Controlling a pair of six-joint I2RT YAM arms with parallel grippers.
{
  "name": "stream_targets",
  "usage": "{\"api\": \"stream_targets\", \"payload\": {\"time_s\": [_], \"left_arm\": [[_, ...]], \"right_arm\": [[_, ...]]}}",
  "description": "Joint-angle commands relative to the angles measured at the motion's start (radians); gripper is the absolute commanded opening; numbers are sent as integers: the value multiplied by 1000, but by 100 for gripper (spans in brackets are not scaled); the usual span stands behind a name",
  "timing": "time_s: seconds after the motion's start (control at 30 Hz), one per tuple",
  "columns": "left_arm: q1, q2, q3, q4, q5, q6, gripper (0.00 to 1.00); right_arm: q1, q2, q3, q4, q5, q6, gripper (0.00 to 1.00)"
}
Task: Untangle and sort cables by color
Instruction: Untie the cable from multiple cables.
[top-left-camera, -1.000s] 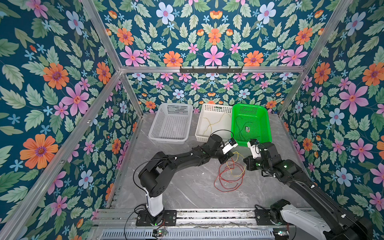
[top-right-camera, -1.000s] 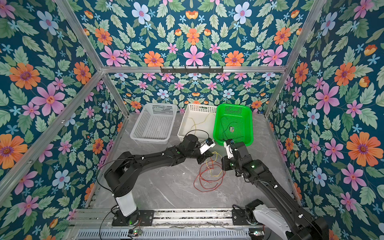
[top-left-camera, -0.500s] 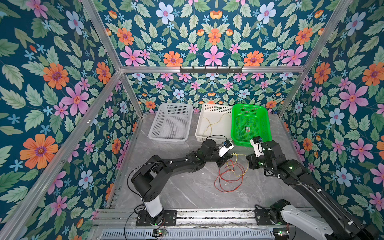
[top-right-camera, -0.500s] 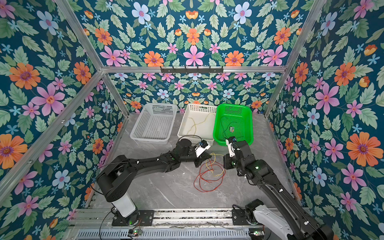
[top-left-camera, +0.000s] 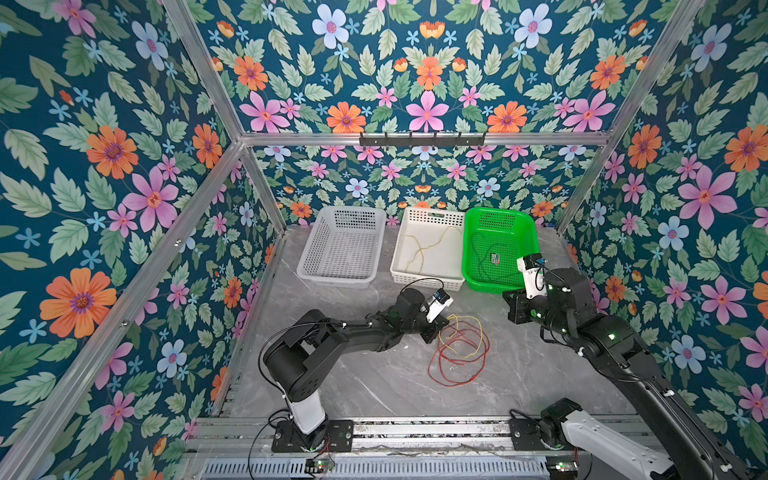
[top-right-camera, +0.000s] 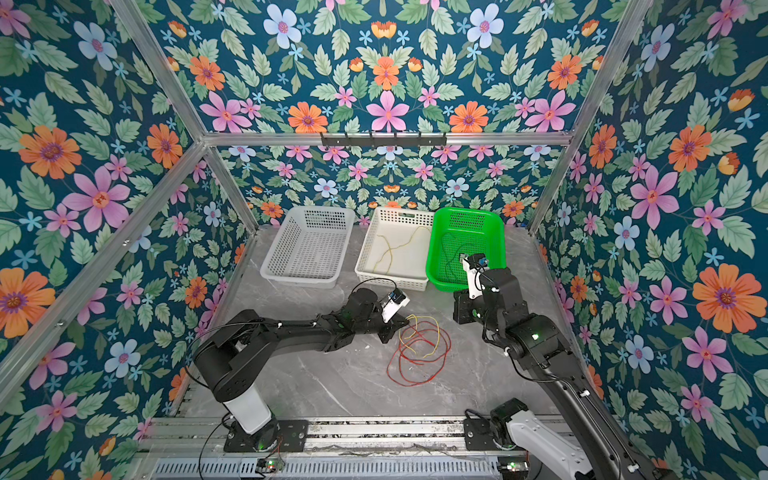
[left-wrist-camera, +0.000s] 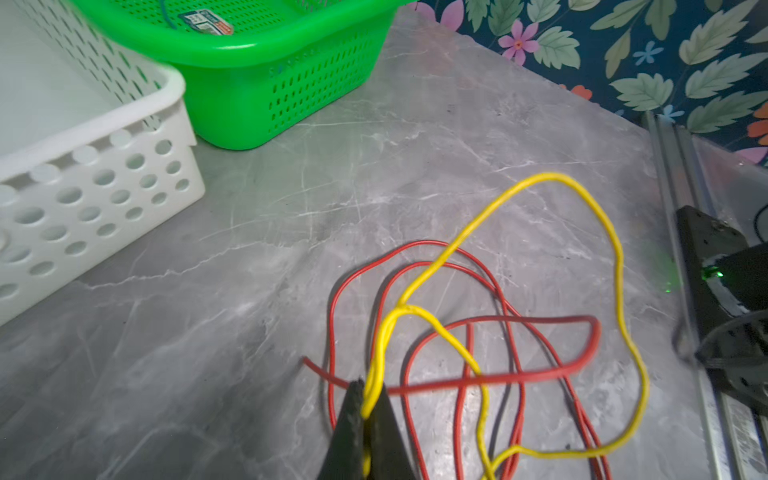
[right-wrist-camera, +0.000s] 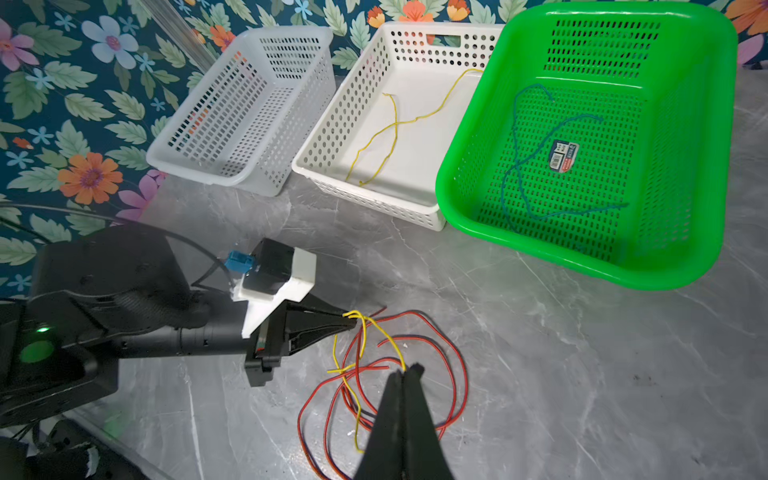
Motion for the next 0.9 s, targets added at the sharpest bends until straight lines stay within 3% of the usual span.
{"api": "stream_targets", "payload": {"time_s": [0.0,0.07,0.17,0.3,0.67,0.87], "left_arm": [[1,2,-1,21,-2,-15,0],[1,-6,-4,23,4,-12,0],[1,-31,-5,21,9,-8,0],[1,-74,-16,17,5,-3,0],[0,-152,-17,-26,-1,8,0],[1,-177,-12,-28,16,7,0]], "right_arm": [[2,0,2,12,-31,10,0],[2,23,1,-15,-40,8,3],[2,68,-31,-28,-70,6,28],[1,82,-126,50,-140,17,45],[1,115,-192,181,-267,8,53],[2,195,-172,201,-315,-37,50]]}}
